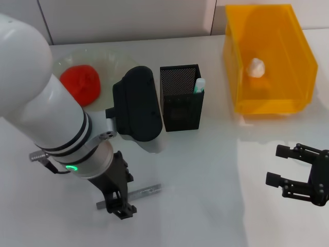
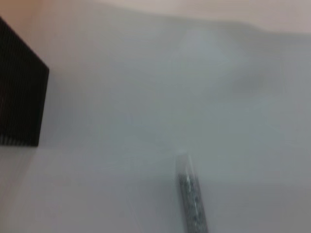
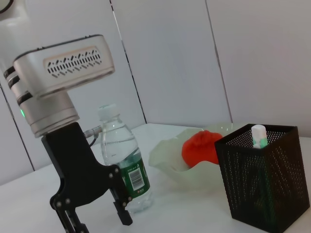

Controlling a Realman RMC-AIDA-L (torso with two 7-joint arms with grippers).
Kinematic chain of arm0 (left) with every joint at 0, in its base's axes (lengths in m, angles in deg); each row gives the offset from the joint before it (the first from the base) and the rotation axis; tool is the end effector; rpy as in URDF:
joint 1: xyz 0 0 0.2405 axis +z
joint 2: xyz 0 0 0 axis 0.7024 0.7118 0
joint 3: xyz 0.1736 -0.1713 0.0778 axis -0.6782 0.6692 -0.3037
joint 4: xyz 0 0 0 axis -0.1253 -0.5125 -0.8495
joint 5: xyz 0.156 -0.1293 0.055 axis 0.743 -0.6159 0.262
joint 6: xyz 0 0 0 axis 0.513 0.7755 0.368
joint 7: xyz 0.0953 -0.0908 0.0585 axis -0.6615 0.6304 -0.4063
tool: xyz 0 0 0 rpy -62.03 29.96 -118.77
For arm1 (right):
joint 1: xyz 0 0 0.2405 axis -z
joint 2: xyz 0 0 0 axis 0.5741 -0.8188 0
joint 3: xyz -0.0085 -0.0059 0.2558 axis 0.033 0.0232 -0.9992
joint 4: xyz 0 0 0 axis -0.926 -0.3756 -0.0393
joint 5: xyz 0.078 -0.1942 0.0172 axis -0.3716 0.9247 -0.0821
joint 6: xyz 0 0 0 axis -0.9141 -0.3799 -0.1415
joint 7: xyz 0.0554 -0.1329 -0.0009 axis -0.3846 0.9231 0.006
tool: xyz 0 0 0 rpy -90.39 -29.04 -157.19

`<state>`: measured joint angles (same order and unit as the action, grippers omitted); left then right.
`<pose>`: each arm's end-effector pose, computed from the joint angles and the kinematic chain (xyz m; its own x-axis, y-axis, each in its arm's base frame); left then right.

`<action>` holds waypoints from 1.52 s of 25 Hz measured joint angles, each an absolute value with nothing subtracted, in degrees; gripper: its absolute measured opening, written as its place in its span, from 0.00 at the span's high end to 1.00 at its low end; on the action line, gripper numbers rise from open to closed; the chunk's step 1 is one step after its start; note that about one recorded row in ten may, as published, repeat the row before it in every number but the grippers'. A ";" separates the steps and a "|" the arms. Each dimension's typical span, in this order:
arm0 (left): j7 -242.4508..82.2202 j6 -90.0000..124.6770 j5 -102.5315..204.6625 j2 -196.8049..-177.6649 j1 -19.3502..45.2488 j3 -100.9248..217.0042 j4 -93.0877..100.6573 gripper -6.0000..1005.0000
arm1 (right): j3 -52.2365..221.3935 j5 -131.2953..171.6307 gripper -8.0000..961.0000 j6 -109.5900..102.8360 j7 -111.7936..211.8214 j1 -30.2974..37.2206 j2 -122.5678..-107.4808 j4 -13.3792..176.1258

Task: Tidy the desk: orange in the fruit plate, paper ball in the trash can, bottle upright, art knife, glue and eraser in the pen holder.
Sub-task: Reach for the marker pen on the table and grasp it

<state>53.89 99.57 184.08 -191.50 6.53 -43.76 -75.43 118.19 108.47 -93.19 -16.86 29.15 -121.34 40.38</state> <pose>-0.1310 0.3012 -0.0743 0.8430 0.0461 -0.5359 0.0119 -0.9977 -0.0670 0.3368 0.2130 0.0327 0.7135 -0.3228 -0.6219 -0.5643 -0.7908 -0.2369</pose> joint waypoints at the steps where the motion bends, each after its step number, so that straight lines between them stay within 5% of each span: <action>1: 54.15 99.85 184.31 -191.49 6.57 -43.76 -75.43 0.27 | 118.18 108.47 0.18 -93.20 -16.86 29.15 -121.34 40.38; 28: 54.83 98.82 185.44 -191.50 5.90 -44.41 -72.15 0.55 | 118.58 108.47 0.18 -93.35 -16.87 28.97 -121.22 41.17; 38: 54.78 97.60 185.32 -191.50 5.62 -44.51 -69.98 0.55 | 118.71 108.46 0.18 -93.55 -16.87 28.97 -121.31 41.17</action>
